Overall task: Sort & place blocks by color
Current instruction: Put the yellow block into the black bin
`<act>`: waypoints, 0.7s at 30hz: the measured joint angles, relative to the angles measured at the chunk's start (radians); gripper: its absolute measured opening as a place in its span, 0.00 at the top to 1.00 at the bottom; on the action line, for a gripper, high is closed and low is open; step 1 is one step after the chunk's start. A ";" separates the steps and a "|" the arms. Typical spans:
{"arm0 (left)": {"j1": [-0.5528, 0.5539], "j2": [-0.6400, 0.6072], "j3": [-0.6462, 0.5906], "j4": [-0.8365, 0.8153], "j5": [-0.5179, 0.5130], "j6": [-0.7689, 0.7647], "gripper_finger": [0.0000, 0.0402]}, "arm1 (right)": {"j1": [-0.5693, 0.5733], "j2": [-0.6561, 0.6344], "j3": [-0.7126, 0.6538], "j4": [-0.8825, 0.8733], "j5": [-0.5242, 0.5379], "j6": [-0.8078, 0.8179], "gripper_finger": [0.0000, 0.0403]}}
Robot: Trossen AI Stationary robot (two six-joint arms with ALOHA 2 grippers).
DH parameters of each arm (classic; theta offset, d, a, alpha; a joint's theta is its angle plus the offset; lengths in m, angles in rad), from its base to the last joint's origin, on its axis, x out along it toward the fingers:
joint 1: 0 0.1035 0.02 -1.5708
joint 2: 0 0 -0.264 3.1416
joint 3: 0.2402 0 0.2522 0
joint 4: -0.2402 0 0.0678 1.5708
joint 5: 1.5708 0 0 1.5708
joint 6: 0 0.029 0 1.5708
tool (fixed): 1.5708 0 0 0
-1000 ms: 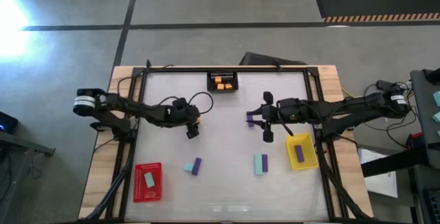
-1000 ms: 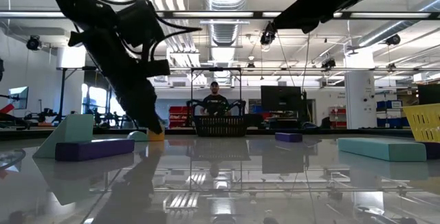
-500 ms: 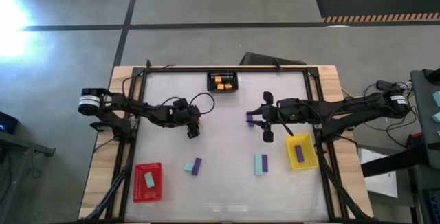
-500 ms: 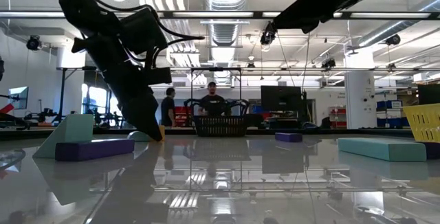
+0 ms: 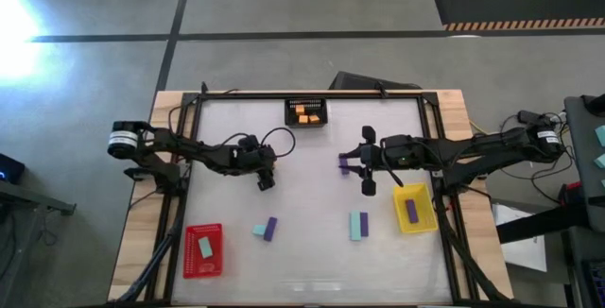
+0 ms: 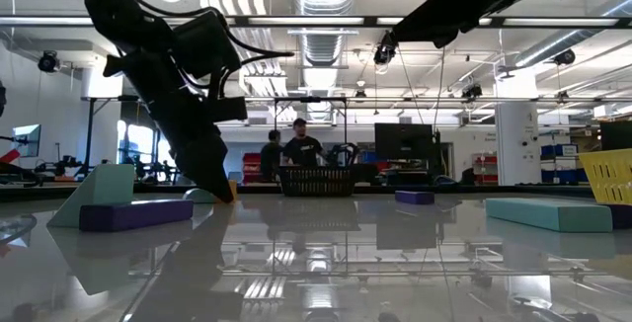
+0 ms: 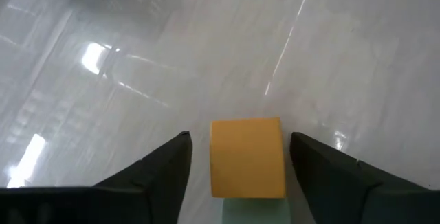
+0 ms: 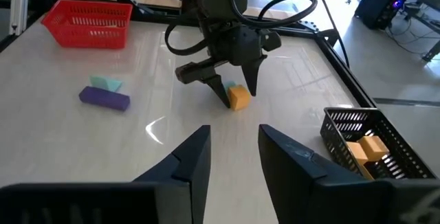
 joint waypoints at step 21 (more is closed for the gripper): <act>-0.073 -0.170 0.087 0.139 -0.023 0.105 0.71 | 0.007 0.093 -0.001 0.218 -0.006 -0.109 0.80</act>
